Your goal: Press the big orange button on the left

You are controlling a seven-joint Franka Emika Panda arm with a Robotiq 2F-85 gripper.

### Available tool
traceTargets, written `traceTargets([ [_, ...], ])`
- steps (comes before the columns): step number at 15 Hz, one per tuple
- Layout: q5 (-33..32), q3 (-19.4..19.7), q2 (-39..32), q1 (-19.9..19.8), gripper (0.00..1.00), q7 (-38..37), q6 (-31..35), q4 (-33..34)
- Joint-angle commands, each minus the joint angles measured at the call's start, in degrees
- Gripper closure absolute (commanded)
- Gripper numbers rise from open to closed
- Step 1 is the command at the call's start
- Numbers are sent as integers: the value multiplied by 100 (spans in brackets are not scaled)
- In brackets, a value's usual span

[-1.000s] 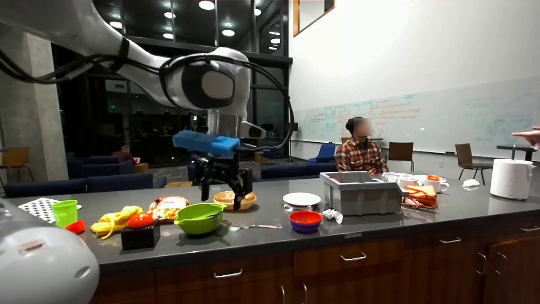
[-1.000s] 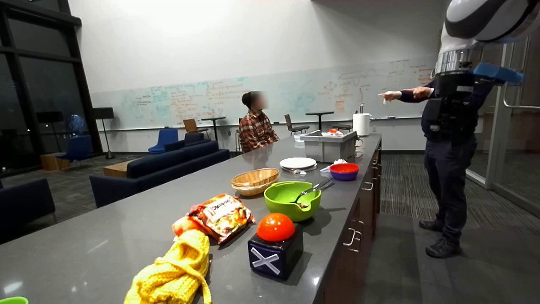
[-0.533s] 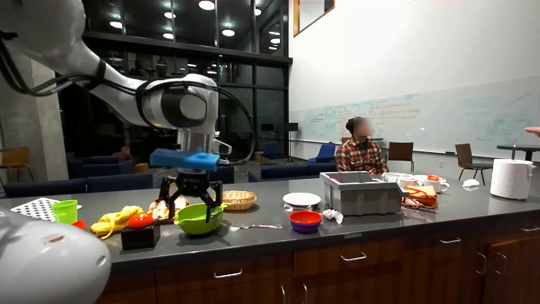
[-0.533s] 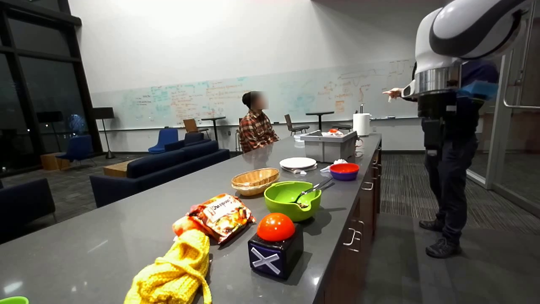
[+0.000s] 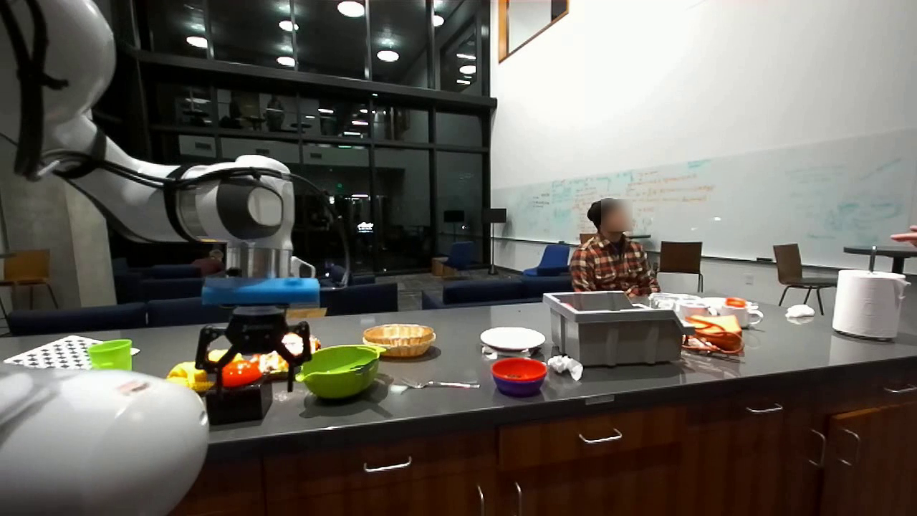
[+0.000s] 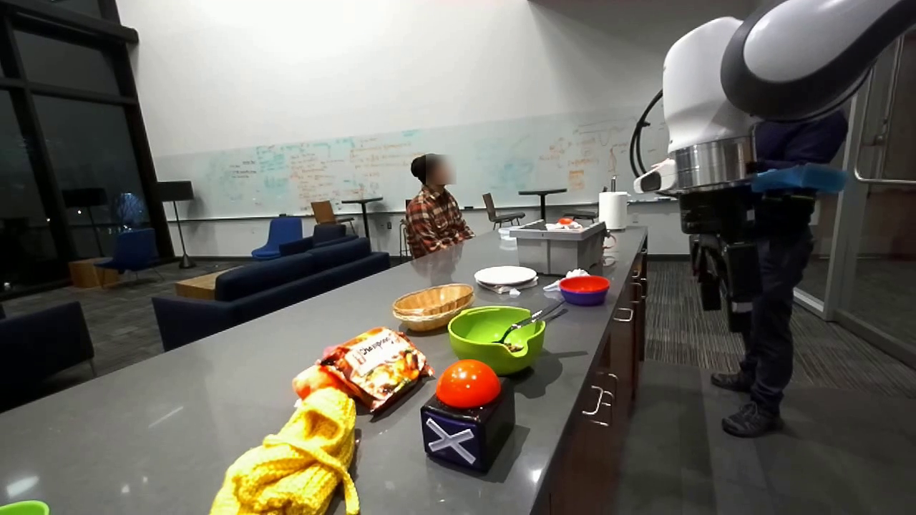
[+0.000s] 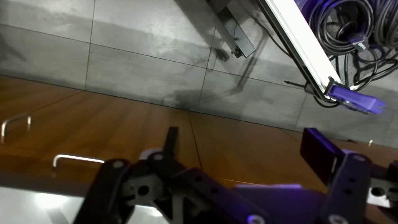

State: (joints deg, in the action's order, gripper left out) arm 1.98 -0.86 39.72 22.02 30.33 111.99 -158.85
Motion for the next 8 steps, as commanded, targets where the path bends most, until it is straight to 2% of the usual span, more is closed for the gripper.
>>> traceTargets([
  [1,184,-388,125,524,0,256,256,-187],
  [3,252,-623,-97,770,0,104,482,18],
  [5,349,-857,3,963,0,-104,1015,-210],
  [8,352,-1141,-335,1147,0,-450,1654,7],
])
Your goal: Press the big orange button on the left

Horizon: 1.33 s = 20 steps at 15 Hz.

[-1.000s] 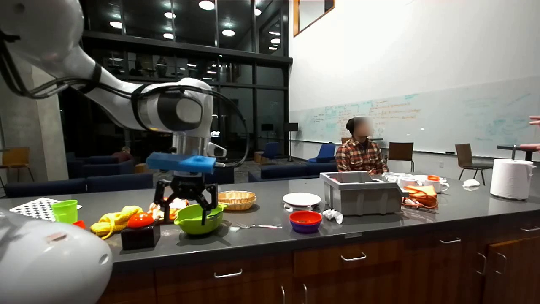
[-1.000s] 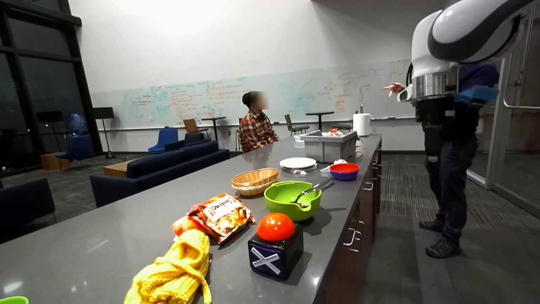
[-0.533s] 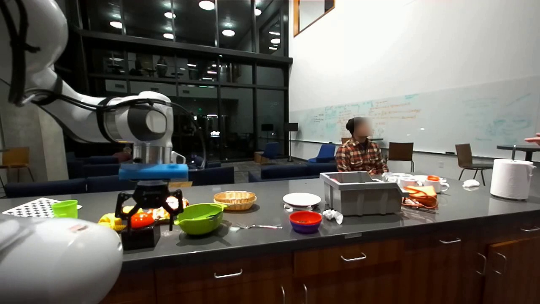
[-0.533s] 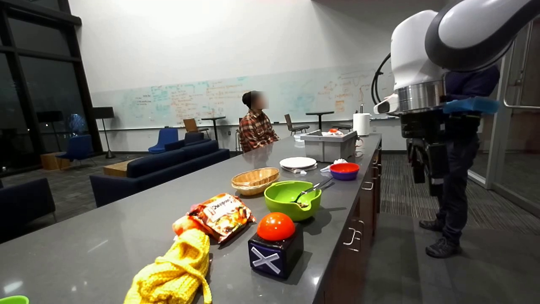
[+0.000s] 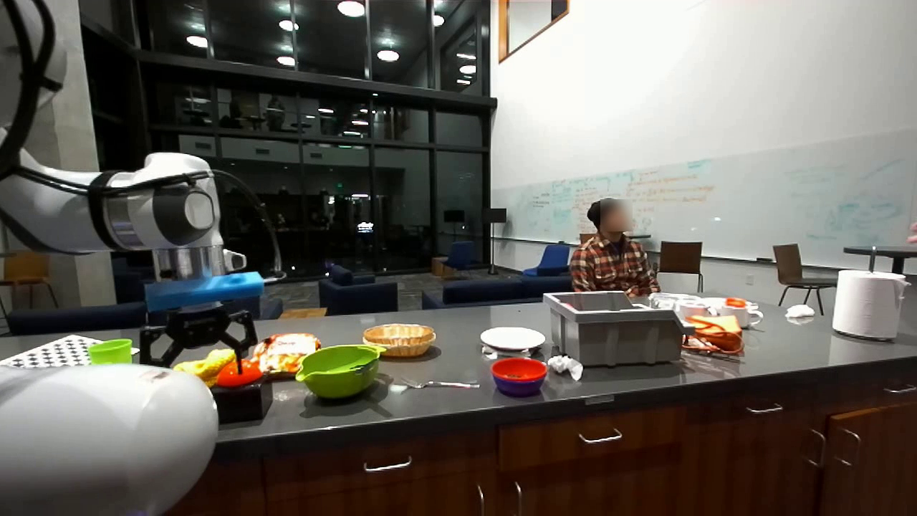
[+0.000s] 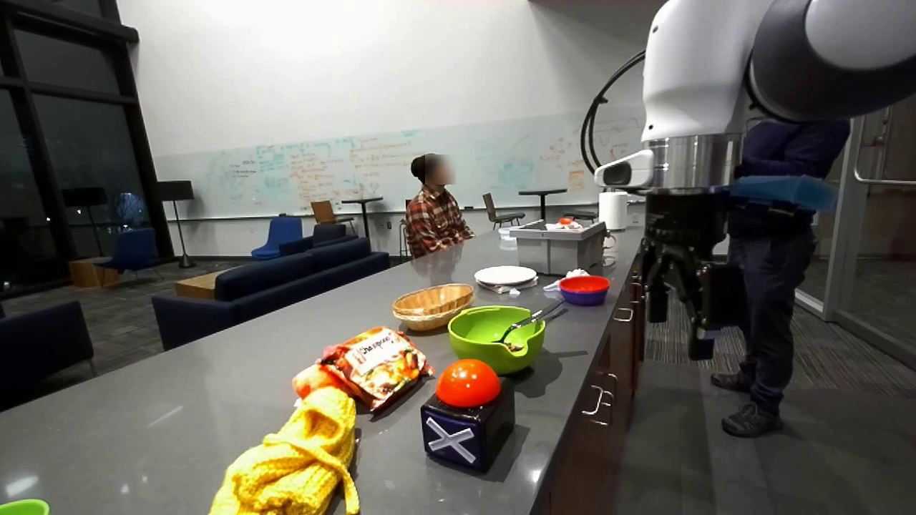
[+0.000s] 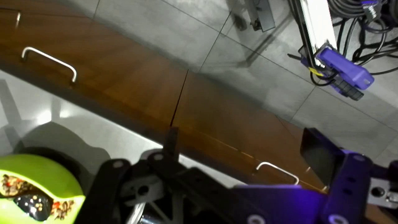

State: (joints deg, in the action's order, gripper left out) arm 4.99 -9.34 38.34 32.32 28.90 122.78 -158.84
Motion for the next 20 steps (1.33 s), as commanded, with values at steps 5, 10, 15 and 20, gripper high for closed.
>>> traceTargets([
  [5,-41,-487,-511,340,0,-747,1134,45],
  [10,-33,-375,-514,378,0,-648,1018,77],
  [15,-107,-97,-341,112,0,-666,1986,-13],
  [20,-78,79,-788,94,0,-649,3362,-17],
])
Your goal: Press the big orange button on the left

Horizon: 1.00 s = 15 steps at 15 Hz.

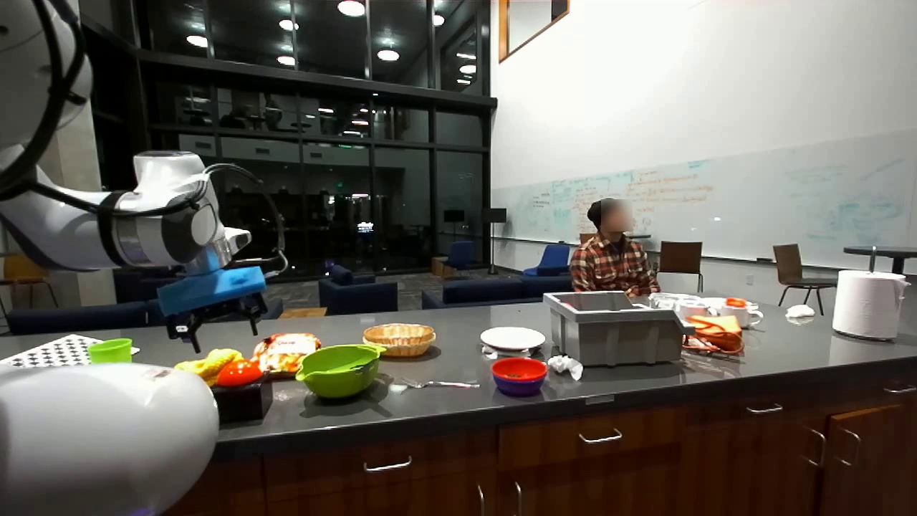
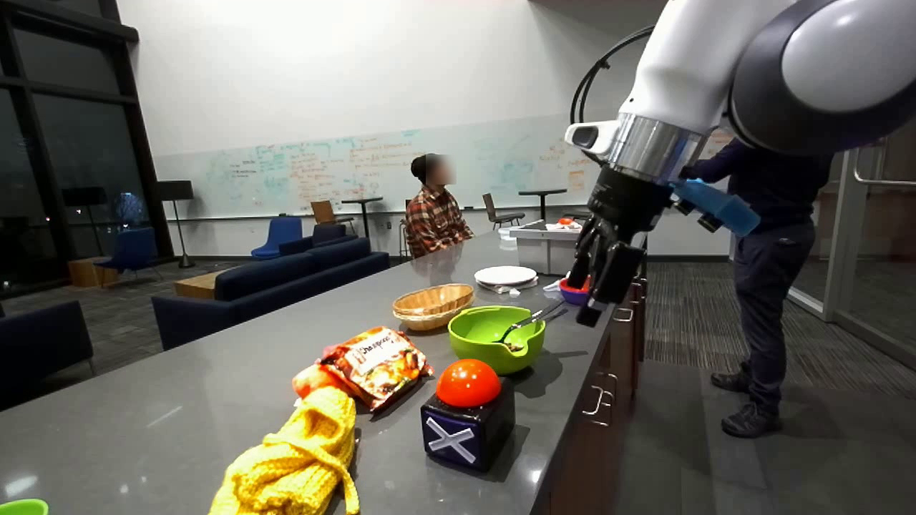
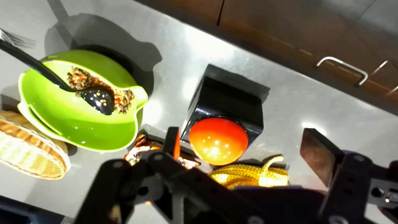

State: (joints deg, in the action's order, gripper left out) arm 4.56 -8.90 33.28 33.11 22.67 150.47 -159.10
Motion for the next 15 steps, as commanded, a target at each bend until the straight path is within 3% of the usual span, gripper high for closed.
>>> traceTargets([
  [1,-52,29,-376,52,0,-24,764,6],
  [7,-79,-13,-1162,451,0,-19,1667,68],
  [9,-89,37,-1435,604,26,33,1932,146],
  [15,-131,-42,-1831,692,70,76,2404,343],
])
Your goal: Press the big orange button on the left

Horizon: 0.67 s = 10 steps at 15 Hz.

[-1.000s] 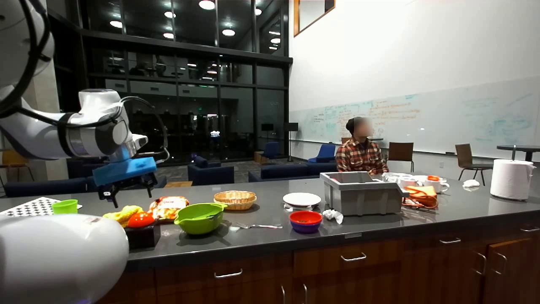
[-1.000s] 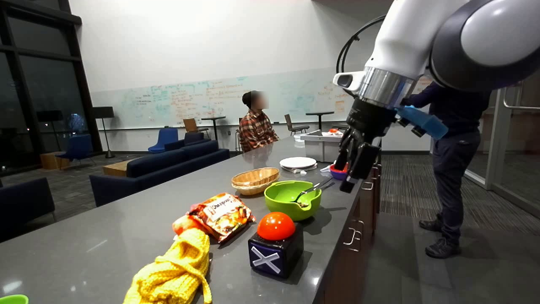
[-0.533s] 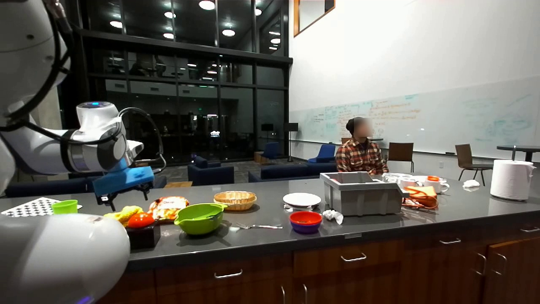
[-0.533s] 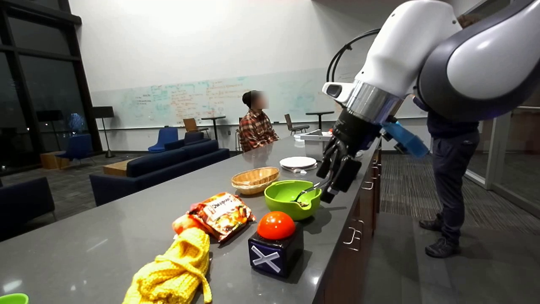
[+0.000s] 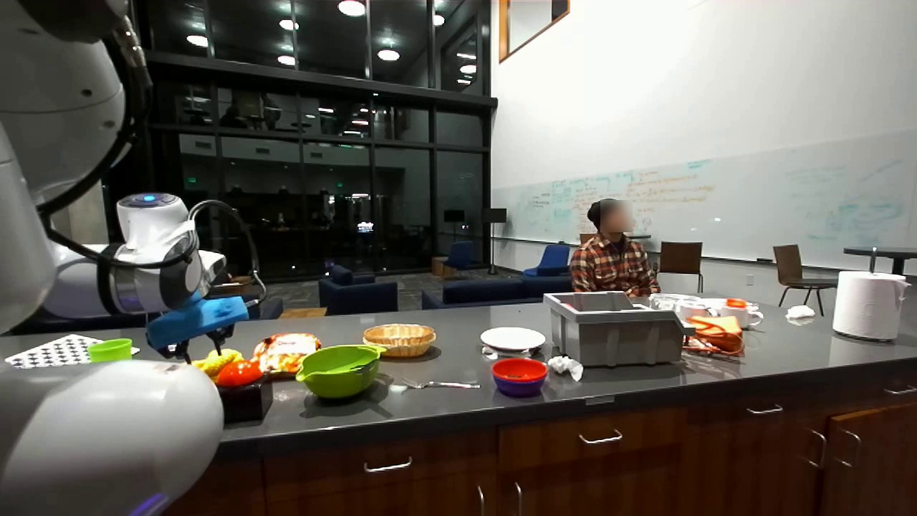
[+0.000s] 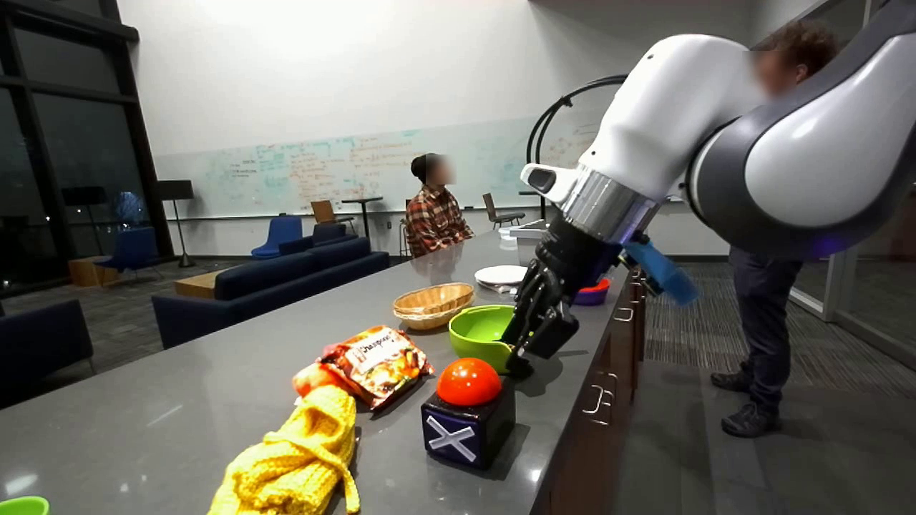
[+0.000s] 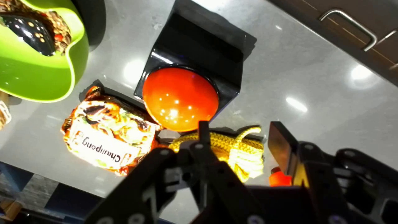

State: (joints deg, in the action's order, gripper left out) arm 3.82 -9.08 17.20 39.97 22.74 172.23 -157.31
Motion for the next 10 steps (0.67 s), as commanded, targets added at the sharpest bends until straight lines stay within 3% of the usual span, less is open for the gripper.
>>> traceTargets([
  [1,-75,-35,-267,-7,79,69,261,200],
  [4,-210,-133,-358,-163,99,7,122,372],
  [10,-419,-195,-613,-356,100,-30,3,818],
])
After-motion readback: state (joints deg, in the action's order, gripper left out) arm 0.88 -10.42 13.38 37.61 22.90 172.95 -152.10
